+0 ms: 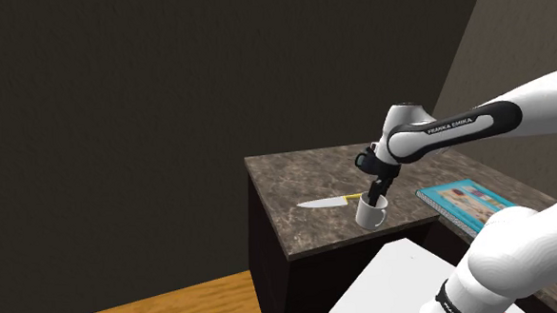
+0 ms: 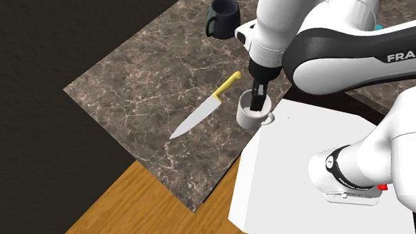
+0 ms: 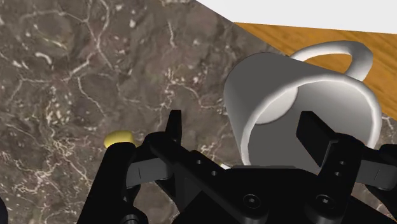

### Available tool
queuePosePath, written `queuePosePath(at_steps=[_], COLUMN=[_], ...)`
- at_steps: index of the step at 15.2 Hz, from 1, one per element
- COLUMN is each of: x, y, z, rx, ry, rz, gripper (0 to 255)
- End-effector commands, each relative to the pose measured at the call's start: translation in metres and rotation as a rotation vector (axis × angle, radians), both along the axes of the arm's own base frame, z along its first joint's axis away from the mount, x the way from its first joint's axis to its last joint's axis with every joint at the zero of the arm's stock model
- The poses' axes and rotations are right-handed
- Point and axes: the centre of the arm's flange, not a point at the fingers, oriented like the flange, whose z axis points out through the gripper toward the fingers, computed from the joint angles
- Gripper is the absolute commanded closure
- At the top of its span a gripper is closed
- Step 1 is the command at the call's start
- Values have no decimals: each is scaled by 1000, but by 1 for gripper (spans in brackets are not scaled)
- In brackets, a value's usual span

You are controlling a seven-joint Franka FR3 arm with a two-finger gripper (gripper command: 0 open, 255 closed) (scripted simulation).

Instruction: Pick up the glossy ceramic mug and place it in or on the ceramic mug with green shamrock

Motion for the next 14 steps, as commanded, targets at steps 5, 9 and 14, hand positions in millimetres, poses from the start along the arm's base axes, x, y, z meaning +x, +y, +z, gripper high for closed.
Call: queuePosePath(at_steps=[5, 9, 14], x=[-1, -1, -1], y=[0, 0, 0], z=[-5, -5, -5], rx=[0, 0, 0], ry=[-1, 0, 0], rz=[0, 0, 0], gripper=[0, 255, 255])
